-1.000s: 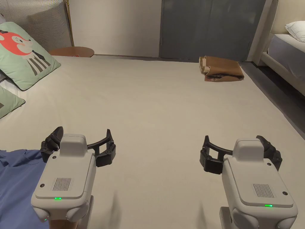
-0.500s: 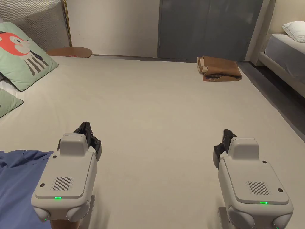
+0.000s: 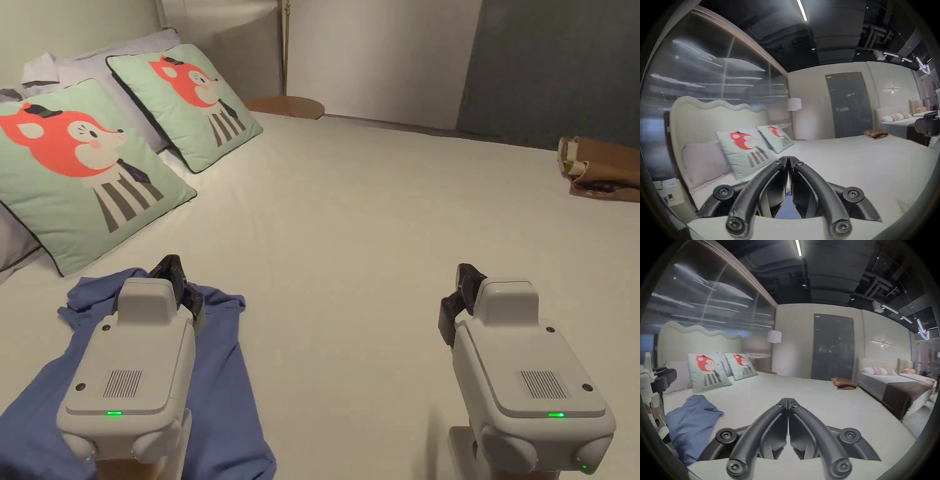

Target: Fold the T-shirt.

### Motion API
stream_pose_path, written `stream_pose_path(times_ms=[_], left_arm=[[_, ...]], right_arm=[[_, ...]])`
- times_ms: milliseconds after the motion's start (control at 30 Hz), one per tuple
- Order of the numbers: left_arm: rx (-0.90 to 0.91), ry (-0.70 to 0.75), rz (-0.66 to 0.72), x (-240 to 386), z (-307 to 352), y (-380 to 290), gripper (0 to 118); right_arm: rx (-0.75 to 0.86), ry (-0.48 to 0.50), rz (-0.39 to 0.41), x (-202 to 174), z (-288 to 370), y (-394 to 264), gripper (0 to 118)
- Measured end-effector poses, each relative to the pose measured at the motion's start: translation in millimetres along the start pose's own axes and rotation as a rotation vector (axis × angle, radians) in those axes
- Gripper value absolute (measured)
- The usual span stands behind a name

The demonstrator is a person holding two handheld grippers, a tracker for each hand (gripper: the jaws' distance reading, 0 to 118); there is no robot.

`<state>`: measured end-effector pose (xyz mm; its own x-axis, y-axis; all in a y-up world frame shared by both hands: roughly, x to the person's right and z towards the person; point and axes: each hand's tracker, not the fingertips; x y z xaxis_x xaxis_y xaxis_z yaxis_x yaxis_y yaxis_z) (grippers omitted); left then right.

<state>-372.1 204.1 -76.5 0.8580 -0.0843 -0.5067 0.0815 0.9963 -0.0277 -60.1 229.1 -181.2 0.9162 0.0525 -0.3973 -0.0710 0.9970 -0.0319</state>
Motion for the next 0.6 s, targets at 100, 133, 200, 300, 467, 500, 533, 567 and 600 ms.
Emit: stream_pose_path(times_ms=[100,133,200,300,467,500,533,567,600], left_arm=[[-0.017,0.093,0.006,-47,7,-4,0],[-0.023,0.119,-0.002,-59,9,-3,0],[-0.039,0.181,0.005,-89,18,-4,0],[-0.048,0.258,0.030,-124,30,-6,0],[-0.065,0.316,0.016,-156,42,-9,0],[-0.064,0.323,0.017,-160,43,-10,0],[-0.064,0.326,0.016,-161,44,-10,0],[-0.068,0.327,0.015,-163,44,-10,0],[-0.074,0.326,0.014,-163,41,-10,0]], right_arm=[[0.000,0.095,-0.006,-40,-16,2,0],[0.000,0.122,-0.009,-50,-20,2,0],[-0.001,0.179,-0.007,-75,-24,3,0],[0.004,0.241,-0.014,-106,-33,2,0],[0.002,0.297,-0.009,-132,-34,4,0],[-0.001,0.304,-0.008,-135,-35,4,0],[-0.001,0.311,-0.007,-136,-35,4,0],[0.000,0.314,-0.008,-136,-35,4,0],[0.001,0.314,-0.009,-135,-36,5,0]])
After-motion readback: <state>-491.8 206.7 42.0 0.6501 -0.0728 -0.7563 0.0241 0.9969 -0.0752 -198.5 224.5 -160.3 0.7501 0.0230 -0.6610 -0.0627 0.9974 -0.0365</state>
